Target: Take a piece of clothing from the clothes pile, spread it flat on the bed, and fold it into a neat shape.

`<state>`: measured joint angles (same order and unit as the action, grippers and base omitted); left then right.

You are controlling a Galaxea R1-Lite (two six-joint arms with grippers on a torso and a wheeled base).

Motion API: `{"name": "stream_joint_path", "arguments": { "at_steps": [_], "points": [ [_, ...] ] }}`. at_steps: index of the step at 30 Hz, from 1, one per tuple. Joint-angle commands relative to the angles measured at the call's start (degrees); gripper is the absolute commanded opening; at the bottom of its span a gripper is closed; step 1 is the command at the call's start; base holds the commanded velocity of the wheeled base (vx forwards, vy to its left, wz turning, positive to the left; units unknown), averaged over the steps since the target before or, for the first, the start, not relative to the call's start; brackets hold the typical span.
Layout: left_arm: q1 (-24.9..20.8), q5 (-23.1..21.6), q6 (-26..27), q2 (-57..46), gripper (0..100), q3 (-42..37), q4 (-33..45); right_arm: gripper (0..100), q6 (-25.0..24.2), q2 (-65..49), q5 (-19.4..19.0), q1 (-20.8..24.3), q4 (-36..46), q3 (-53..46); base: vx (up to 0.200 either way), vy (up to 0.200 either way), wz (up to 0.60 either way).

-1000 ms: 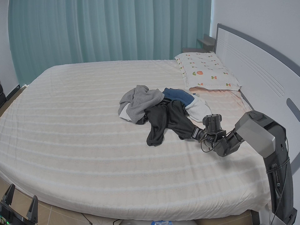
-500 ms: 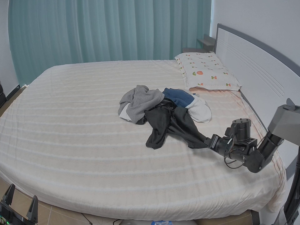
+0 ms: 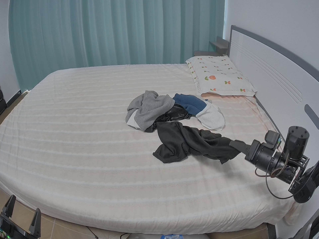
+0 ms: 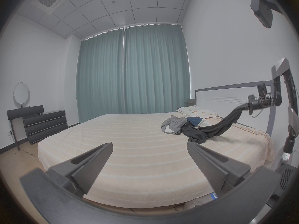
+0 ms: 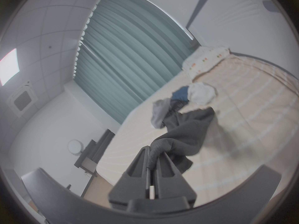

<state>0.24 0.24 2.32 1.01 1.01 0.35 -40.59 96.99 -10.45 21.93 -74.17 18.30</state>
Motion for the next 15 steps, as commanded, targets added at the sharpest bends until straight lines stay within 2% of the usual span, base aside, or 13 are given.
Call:
{"name": "stream_joint_path", "arguments": {
  "at_steps": [1, 2, 3, 4, 7, 8, 13, 15],
  "points": [
    [-0.33, -0.60, -0.73, -0.57, 100, 2.42, -1.94, 0, 0.34, -8.92, -0.19, 1.80, 0.78, 4.29, 0.000, 0.000, 0.00],
    [-0.68, -0.95, -2.67, 1.62, 100, 7.43, -4.04, 0, 0.34, -9.54, -0.19, 1.80, 0.95, 4.55, 0.000, 0.000, 0.00],
    [-1.30, -1.30, -7.15, 7.78, 100, 15.42, -6.24, 0, 0.34, -10.42, -0.45, 1.71, 1.48, 4.82, 0.000, 0.000, 0.00],
    [-1.39, -2.18, -8.91, 12.61, 100, 17.27, -6.33, 0, 0.34, -10.59, -0.71, 1.80, 2.27, 4.99, 0.000, 0.000, 0.00],
    [-1.39, -5.43, -2.23, 18.24, 100, 17.53, -5.71, 0, 0.34, -10.50, -1.07, 2.68, 3.59, 4.99, 0.000, 0.000, 0.00],
    [-1.74, -8.24, 2.69, 25.00, 100, 17.01, -5.10, 0, 0.43, -10.50, -0.54, 4.35, 3.77, 4.99, 0.000, 0.000, 0.00],
    [-4.11, -13.43, 0.32, 40.65, 100, 16.92, -8.35, 0, 2.45, -10.50, -0.89, 6.11, 4.29, 5.08, 0.000, 0.000, 0.00],
    [-6.48, -13.60, -0.65, 47.59, 100, 16.83, -11.34, 0, 2.63, -9.45, -0.54, 7.78, 5.00, 4.99, 0.000, 0.000, 0.00]
  ]
}}
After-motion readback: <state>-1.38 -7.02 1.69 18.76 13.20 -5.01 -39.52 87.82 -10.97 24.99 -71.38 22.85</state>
